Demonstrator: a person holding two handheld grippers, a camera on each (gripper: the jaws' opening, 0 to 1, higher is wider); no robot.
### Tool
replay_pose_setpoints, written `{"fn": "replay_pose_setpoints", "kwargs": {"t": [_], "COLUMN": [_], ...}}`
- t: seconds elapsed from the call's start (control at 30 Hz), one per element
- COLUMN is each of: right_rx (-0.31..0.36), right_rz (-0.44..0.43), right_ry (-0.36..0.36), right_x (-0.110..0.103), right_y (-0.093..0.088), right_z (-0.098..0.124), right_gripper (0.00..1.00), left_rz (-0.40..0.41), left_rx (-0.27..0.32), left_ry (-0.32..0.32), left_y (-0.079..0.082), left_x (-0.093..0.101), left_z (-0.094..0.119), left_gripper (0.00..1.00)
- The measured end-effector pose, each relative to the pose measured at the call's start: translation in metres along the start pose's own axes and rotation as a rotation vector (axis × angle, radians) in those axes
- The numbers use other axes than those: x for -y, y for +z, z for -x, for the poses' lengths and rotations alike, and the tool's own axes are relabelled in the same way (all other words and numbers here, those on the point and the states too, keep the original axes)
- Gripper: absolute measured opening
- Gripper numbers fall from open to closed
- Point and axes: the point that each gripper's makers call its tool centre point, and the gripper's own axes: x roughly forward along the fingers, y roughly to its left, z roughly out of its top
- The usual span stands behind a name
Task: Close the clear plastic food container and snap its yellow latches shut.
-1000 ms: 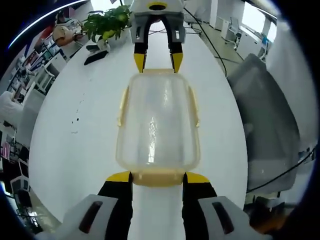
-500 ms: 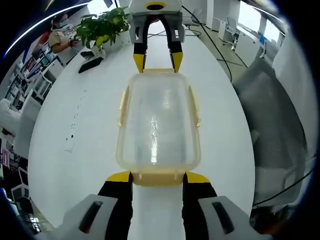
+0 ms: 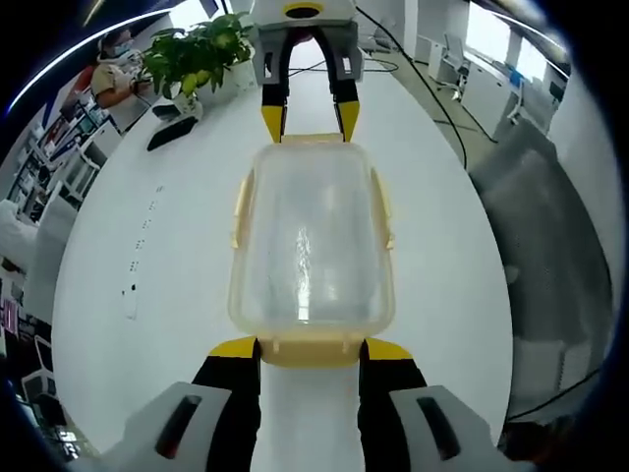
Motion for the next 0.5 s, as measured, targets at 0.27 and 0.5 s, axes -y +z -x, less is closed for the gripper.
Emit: {"fn": "replay_pose_setpoints", "kwargs": {"t": [0.27, 0.5], "right_rx": [-0.015, -0.025], "right_rz": [-0.01, -0.016], "right_ry": [0.007, 0.009], "right_x": [0.0, -0.001], "right_y": [-0.013, -0.018], "right_z": [0.0, 0.0], "right_gripper": [0.35, 0.35], "left_rz": [-0.003, -0.01], "left_rx": [0.01, 0.013], "left_ry": [-0.014, -0.017], "left_y": [0.007, 0.009], "left_x": [0.0, 0.002], "left_z": [-0.014, -0.023], "left_gripper": [0.32, 0.32]}}
